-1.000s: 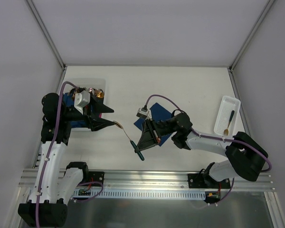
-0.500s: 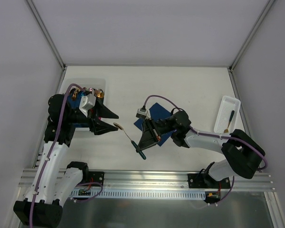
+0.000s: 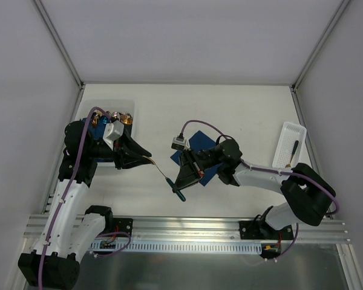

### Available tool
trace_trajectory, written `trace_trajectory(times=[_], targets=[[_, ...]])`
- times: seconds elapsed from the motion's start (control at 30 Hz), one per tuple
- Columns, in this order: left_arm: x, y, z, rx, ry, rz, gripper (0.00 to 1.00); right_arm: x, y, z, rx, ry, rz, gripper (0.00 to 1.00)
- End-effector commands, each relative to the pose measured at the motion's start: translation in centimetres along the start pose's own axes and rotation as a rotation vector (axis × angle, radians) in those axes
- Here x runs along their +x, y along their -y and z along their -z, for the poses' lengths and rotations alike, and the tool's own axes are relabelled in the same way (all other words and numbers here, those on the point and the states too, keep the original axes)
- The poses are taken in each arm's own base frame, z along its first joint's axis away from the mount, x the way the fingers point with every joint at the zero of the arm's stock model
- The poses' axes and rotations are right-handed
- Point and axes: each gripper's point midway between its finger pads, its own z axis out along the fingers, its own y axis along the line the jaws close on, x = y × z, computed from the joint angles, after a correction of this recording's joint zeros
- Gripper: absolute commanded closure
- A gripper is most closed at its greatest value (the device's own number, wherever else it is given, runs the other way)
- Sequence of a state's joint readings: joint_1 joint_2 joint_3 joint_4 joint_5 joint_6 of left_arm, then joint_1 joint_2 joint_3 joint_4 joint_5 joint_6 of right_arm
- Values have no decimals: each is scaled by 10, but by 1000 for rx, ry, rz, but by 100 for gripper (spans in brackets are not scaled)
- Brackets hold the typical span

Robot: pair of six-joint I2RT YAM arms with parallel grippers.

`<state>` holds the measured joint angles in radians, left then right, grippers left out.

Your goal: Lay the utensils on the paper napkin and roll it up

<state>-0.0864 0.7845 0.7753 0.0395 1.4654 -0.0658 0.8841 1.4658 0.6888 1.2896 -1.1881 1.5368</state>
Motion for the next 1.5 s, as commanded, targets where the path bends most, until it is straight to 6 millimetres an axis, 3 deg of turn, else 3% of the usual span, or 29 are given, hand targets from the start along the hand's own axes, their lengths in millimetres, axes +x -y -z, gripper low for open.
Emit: trace_trajectory(times=[0.0, 0.1, 0.17, 0.23, 0.37, 0.43, 0.53, 0.57, 0.67, 0.73, 0.8, 0.83, 0.87, 0.9, 0.93, 0.97, 1.0, 1.03, 1.13, 1.17, 1.23, 1.27, 1.33, 1.37, 1.47], targets=[[3, 63, 11, 362, -35, -78, 73, 7, -30, 0, -87, -42, 221, 100], [3, 64, 11, 364, -35, -80, 83, 6, -27, -1, -84, -41, 212, 100], [3, 64, 11, 364, -34, -86, 98, 6, -26, 0, -82, -39, 210, 100], [4, 65, 12, 364, -35, -84, 100, 5, -21, 2, -75, -34, 199, 100], [5, 65, 12, 362, -36, -71, 100, -10, -22, 22, -50, 25, 210, 70], [6, 65, 12, 362, -37, -59, 100, -17, -31, 32, -42, 54, 239, 60], [8, 59, 11, 354, -37, -10, 100, -36, -47, 61, -15, 143, 297, 47], [9, 57, 11, 351, -40, 21, 100, -49, -51, 78, 5, 203, 307, 38], [8, 48, 9, 330, -48, 124, 100, -65, -66, 99, 21, 307, 358, 39], [6, 37, 7, 287, -50, 196, 100, -72, -64, 105, 54, 326, 392, 40], [6, 25, 5, 273, -57, 328, 100, -85, -67, 123, 102, 397, 383, 40], [6, 20, 4, 267, -60, 365, 100, -92, -64, 132, 148, 426, 460, 40], [6, 12, 3, 254, -62, 427, 100, -105, -66, 152, 198, 513, 494, 40], [5, 7, 2, 244, -62, 454, 100, -111, -43, 166, 275, 577, 296, 40], [6, 4, 0, 233, -63, 479, 100, -112, -60, 175, 463, 559, 648, 39], [6, -2, -2, 221, -65, 509, 100, -126, -52, 194, 715, 663, 651, 38], [7, -7, -6, 195, -66, 550, 100, -98, -29, 199, 894, 603, 491, 36], [4, -11, -8, 184, -67, 561, 100, -107, -57, 204, 993, 602, 595, 36], [3, -29, -19, 144, -79, 668, 100, -102, -72, 214, 1106, 611, 676, 29], [-5, -38, -23, 129, -84, 679, 100, -99, -86, 218, 1149, 636, 723, 27], [7, -48, -36, 31, -134, 716, 100, -81, -86, 223, 1231, 567, 733, 27], [4, -56, -43, 7, -159, 707, 100, -78, -96, 226, 1285, 565, 763, 29], [17, -64, -53, -87, -251, 699, 100, -64, -91, 228, 1366, 499, 773, 32], [32, -69, -54, -118, -311, 739, 100, -55, -86, 227, 1417, 458, 770, 34], [45, -84, -60, -219, -413, 702, 100, -46, -70, 224, 1501, 361, 749, 40]])
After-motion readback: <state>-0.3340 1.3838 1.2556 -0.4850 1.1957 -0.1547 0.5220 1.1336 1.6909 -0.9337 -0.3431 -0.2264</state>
